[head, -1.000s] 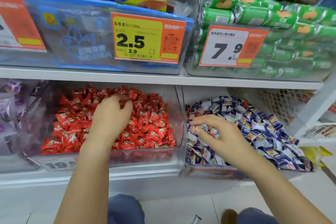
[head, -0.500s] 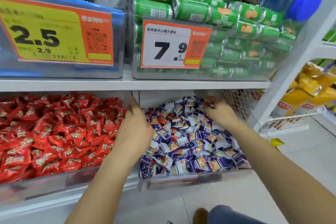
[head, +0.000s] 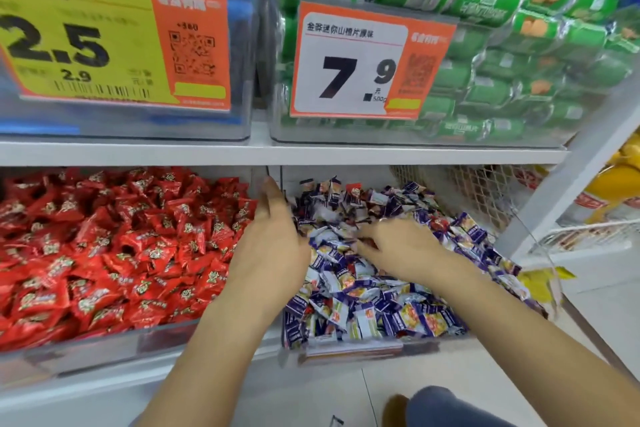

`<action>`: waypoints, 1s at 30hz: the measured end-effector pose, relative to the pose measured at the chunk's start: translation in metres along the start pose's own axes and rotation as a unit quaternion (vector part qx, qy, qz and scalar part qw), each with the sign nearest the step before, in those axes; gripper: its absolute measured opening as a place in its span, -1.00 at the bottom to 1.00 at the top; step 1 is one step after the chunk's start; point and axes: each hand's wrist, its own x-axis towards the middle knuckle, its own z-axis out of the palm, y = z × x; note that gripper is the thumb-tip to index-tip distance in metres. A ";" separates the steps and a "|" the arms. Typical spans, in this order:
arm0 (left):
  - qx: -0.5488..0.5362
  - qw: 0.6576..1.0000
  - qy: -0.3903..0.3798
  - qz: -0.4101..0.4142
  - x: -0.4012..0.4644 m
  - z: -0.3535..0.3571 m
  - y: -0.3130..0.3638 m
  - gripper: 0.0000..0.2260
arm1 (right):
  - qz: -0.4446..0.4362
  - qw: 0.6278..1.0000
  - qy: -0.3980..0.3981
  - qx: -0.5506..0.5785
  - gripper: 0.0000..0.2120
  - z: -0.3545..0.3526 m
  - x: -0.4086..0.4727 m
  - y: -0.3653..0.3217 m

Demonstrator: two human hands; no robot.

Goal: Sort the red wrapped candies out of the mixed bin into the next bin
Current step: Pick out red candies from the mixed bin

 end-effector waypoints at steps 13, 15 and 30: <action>0.002 1.000 -0.001 0.000 0.002 0.001 -0.001 -0.28 | 0.051 0.980 -0.088 0.172 -0.45 0.006 0.084 -0.041; -0.001 1.000 0.003 0.008 0.002 0.002 -0.001 -0.29 | 0.054 0.981 -0.086 0.163 -0.41 0.018 0.090 -0.050; -0.009 1.000 -0.002 0.011 0.000 -0.001 -0.002 -0.30 | -0.119 0.979 -0.063 0.151 -0.78 -0.004 -0.026 0.009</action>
